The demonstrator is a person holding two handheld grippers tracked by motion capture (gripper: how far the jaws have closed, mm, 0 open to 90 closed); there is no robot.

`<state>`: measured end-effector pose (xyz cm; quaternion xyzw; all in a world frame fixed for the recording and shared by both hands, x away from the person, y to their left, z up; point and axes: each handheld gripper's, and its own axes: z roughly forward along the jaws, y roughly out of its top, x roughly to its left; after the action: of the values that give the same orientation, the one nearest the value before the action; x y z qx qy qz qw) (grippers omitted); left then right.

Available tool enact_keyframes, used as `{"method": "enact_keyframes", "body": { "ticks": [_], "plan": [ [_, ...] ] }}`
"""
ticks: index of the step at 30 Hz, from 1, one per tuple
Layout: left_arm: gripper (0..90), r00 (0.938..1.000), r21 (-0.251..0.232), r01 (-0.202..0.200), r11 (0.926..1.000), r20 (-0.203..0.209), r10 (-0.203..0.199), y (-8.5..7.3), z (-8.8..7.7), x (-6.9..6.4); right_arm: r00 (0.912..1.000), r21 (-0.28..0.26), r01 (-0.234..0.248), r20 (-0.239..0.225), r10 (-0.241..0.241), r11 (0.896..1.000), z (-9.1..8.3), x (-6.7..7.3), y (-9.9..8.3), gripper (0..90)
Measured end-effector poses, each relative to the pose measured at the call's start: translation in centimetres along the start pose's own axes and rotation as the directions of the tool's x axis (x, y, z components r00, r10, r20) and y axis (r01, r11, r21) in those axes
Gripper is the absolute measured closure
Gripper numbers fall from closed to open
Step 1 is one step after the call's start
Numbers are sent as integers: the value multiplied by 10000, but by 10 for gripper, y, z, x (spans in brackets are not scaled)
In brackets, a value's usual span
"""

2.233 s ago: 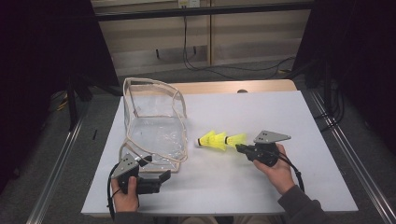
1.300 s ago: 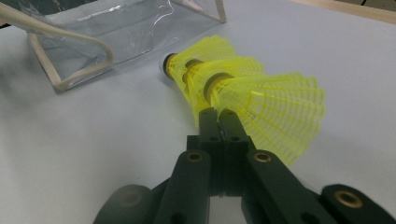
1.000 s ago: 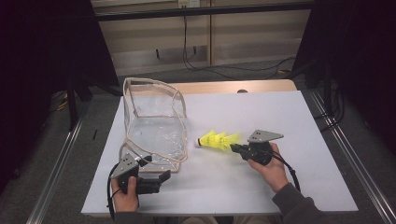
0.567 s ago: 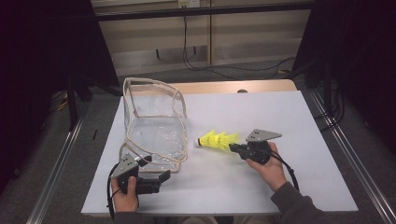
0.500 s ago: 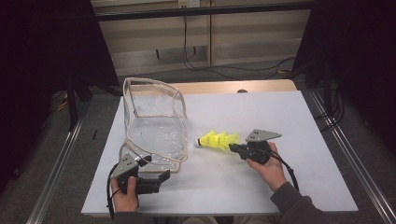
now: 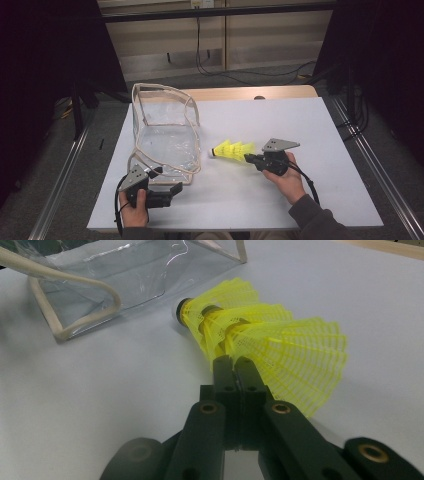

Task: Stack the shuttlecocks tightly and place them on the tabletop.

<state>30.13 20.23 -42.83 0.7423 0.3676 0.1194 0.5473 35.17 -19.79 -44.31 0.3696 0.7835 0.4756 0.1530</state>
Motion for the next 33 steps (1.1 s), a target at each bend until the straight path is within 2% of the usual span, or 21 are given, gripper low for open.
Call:
{"method": "enact_keyframes", "body": {
  "ticks": [33],
  "plan": [
    [34,10000,1,-1,10000,9,1,0,0,0,9999,43,-116,-92,116,9999,9,4,-2,900]
  ]
}}
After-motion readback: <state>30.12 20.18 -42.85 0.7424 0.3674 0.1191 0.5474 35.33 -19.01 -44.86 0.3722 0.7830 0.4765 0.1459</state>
